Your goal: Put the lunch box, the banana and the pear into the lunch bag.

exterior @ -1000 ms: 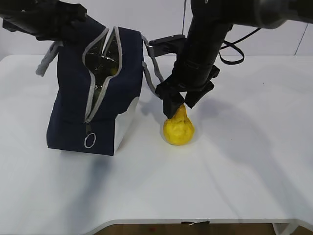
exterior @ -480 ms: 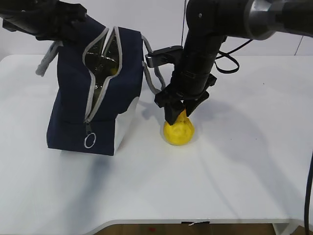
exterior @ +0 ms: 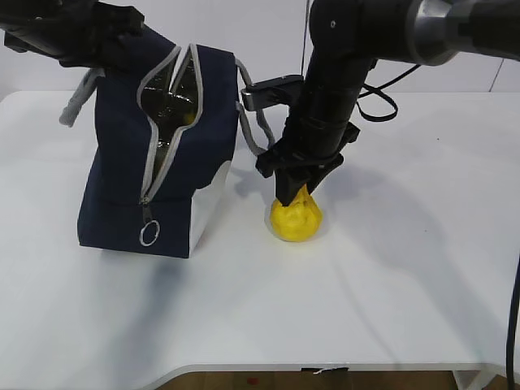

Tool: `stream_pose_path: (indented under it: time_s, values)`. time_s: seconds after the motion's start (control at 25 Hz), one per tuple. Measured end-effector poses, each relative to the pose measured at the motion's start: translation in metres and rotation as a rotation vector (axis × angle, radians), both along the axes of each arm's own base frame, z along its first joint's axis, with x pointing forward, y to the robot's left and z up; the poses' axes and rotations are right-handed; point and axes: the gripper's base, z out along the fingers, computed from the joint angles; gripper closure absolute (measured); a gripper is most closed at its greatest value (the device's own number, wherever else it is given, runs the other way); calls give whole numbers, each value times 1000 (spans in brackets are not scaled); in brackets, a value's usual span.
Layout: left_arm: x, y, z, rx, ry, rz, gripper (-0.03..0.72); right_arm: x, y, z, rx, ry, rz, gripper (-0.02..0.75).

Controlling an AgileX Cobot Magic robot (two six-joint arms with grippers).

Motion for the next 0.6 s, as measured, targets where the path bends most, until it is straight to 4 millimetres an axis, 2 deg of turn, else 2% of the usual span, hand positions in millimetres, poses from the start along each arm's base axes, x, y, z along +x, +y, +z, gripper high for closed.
stream_pose_path:
  time_s: [0.2, 0.4, 0.6]
  values:
    - [0, 0, 0, 0, 0, 0, 693, 2, -3, 10, -43, -9, 19, 418]
    - [0, 0, 0, 0, 0, 0, 693, 10, -2, 36, -32, -105, 21, 419]
    - [0, 0, 0, 0, 0, 0, 693, 4, -8, 68, -36, -177, 22, 419]
